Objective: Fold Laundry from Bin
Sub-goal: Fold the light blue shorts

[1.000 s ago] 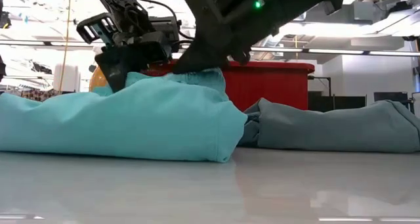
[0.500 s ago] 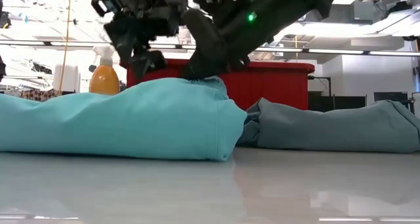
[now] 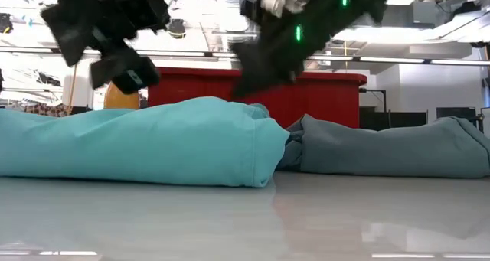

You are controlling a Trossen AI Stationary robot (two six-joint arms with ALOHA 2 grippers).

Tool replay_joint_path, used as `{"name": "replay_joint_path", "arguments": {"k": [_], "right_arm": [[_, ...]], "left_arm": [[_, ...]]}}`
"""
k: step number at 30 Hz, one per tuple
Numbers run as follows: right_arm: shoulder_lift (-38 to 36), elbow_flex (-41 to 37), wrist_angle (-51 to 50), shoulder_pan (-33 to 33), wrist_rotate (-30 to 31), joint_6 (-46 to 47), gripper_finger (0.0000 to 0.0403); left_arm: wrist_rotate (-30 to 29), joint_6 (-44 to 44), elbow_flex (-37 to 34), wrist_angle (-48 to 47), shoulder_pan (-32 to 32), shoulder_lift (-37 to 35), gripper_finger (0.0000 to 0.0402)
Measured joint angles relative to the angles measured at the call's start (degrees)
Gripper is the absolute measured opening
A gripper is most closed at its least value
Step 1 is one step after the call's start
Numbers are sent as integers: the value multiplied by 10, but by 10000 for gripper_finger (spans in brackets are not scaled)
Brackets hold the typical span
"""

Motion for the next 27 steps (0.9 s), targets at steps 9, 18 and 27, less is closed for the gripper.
{"name": "replay_joint_path", "arguments": {"k": [9,18,27], "right_arm": [[-95,1,-82,48,-15,158,39],[-95,1,-180,100,-83,475,150],[-52,2,-195,143,18,605,318]], "left_arm": [[-140,-113,-57,3,-57,-153,108],[-120,-316,-236,170,-84,-239,113],[-83,-370,-291,359,-90,-245,191]]}}
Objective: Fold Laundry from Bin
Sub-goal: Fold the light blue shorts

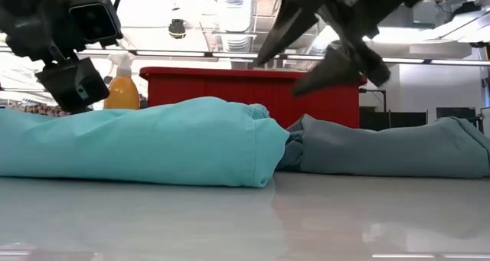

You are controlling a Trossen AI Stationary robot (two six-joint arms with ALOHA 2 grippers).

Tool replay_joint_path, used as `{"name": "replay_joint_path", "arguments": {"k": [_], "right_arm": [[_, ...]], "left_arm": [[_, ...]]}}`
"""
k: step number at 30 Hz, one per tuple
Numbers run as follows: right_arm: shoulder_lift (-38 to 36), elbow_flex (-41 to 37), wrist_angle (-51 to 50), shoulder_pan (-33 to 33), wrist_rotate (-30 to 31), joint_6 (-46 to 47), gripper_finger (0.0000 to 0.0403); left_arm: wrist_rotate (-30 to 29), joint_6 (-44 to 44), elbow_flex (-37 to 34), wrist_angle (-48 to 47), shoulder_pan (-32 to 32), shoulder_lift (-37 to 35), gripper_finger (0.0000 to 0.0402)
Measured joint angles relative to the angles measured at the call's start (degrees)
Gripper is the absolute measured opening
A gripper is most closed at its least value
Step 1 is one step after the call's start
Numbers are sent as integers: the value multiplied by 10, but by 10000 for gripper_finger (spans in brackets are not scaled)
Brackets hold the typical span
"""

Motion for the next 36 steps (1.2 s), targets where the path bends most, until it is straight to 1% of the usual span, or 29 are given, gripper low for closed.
{"name": "replay_joint_path", "arguments": {"k": [2,5,7,9,12,14,16,18,20,22,24,26,28,31,33,36], "right_arm": [[20,0,-1,8,21,45,338],[62,0,23,15,48,106,355],[93,-1,42,18,62,126,358],[115,-1,72,18,69,128,358],[139,0,127,17,73,129,355],[155,0,153,14,74,129,355],[166,0,174,9,74,129,355],[177,0,192,2,74,129,355],[186,0,200,-5,78,125,354],[192,1,207,-11,81,122,354],[196,1,210,-14,84,115,354],[199,1,216,-14,88,105,354],[199,1,216,-14,88,102,354],[199,1,216,-17,84,101,354],[200,0,221,-17,81,93,354],[200,0,222,-19,78,92,347]], "left_arm": [[4,-12,0,-3,1,-2,211],[20,-17,0,-5,9,-3,232],[24,-19,0,-5,19,-3,236],[23,-22,1,-10,33,-3,236],[19,-12,23,-84,53,-3,228],[-7,10,45,-151,62,-3,221],[-60,23,60,-204,67,-3,214],[-121,7,64,-229,67,-3,209],[-170,-30,59,-238,67,-3,207],[-191,-65,47,-237,67,-3,206],[-195,-86,32,-239,69,-3,208],[-205,-86,16,-226,72,-3,213],[-220,-86,-5,-185,78,-3,222],[-216,-86,-41,-102,88,0,237],[-205,-98,-68,-57,92,6,245],[-206,-123,-103,3,93,21,250]]}}
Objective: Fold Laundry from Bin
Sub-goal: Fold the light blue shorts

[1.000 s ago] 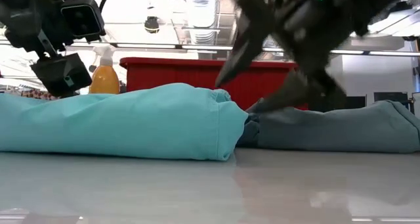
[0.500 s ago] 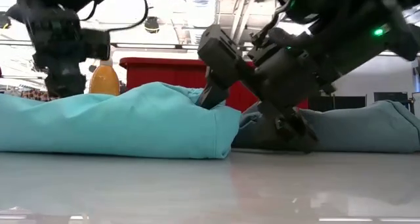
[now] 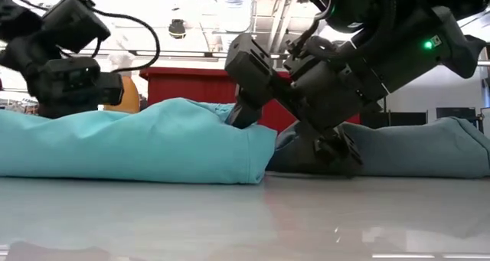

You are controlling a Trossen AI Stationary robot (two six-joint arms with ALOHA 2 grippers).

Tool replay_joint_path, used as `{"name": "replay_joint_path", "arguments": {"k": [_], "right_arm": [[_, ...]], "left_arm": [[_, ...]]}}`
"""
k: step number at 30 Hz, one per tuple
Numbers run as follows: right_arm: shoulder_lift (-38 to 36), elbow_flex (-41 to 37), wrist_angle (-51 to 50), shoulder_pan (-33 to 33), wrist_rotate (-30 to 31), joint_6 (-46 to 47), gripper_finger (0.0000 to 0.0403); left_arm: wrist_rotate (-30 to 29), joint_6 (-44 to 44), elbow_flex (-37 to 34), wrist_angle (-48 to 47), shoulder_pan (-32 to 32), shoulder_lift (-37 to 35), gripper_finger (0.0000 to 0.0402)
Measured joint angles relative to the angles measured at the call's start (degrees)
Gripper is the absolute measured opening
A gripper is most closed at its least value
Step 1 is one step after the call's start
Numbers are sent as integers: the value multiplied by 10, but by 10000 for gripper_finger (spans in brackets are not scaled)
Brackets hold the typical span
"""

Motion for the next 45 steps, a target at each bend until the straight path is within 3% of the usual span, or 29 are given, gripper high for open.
{"name": "replay_joint_path", "arguments": {"k": [6,10,15,19,23,28,32,39,42,45], "right_arm": [[1,0,2,-14,-15,-3,278],[1,0,13,-21,-31,-7,212],[3,1,61,-22,-42,-61,106],[-8,12,56,-20,-52,-115,28],[-57,16,52,-14,-50,-167,26],[-155,16,-31,-14,-41,-230,32],[-245,18,-145,-9,-31,-262,28],[-382,18,-361,-14,13,-248,29],[-424,17,-467,-20,13,-211,29],[-462,-4,-584,-20,16,-119,29]], "left_arm": [[-3,-14,-26,62,0,46,234],[3,-14,-29,129,-6,88,163],[12,6,-28,214,-13,145,26],[40,15,-9,228,-22,149,13],[81,31,40,251,-37,115,5],[50,73,113,225,-55,95,3],[-9,137,192,188,-59,104,2],[-39,245,359,143,-11,194,1],[-5,264,434,127,24,264,0],[36,264,508,104,52,333,0]]}}
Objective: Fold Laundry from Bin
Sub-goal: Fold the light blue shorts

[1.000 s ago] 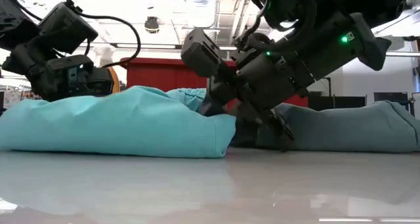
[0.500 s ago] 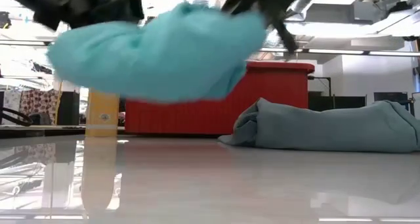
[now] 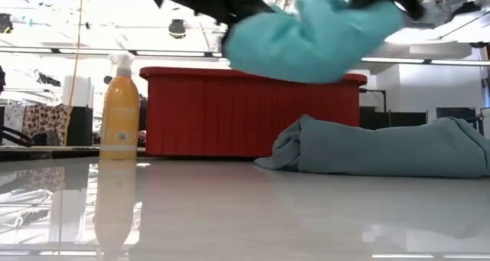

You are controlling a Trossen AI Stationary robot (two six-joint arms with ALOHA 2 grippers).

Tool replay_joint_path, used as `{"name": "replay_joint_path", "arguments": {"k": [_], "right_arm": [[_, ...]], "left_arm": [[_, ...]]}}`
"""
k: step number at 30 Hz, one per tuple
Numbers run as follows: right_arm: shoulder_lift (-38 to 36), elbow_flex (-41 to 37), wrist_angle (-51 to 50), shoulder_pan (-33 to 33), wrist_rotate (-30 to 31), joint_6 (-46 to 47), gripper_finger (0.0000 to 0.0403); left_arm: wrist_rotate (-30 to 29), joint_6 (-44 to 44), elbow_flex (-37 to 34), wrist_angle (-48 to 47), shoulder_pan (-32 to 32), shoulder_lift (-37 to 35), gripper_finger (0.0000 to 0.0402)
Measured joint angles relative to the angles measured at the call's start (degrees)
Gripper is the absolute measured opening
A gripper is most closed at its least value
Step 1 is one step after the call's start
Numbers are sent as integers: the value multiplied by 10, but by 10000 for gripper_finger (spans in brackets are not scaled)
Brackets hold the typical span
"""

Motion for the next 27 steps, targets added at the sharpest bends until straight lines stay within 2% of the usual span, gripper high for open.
{"name": "replay_joint_path", "arguments": {"k": [2,5,8,11,17,23,27], "right_arm": [[-25,-39,-71,3,-6,84,29],[-72,-130,-80,18,-35,177,29],[-113,-213,-39,21,-73,201,29],[-136,-268,-12,12,-82,206,29],[-144,-298,-55,-20,-127,206,37],[-146,-294,-71,-51,-177,166,58],[-147,-268,-84,-74,-185,125,71]], "left_arm": [[13,-4,40,-29,13,44,0],[36,-21,88,-43,28,115,0],[50,-31,131,-44,41,180,0],[51,-31,179,-57,53,236,0],[56,-26,252,-98,65,306,0],[35,10,261,-120,65,302,17],[32,37,261,-120,64,285,45]]}}
